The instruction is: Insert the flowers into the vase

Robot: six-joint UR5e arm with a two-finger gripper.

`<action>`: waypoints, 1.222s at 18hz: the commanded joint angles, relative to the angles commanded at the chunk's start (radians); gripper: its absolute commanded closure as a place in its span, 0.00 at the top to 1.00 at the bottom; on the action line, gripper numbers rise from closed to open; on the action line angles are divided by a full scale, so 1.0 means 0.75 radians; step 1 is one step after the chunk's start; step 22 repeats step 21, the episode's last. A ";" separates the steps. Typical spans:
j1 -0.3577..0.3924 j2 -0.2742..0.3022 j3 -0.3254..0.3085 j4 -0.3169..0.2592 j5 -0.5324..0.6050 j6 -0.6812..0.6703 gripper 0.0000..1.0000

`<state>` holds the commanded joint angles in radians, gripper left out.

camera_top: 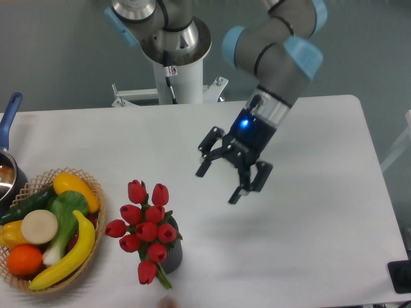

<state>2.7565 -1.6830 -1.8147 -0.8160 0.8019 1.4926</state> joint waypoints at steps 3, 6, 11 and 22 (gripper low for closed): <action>0.004 0.074 0.006 -0.029 0.229 0.014 1.00; 0.012 0.121 0.022 -0.073 0.432 0.073 1.00; 0.065 0.180 0.033 -0.217 0.520 0.308 1.00; 0.135 0.207 0.037 -0.303 0.526 0.509 1.00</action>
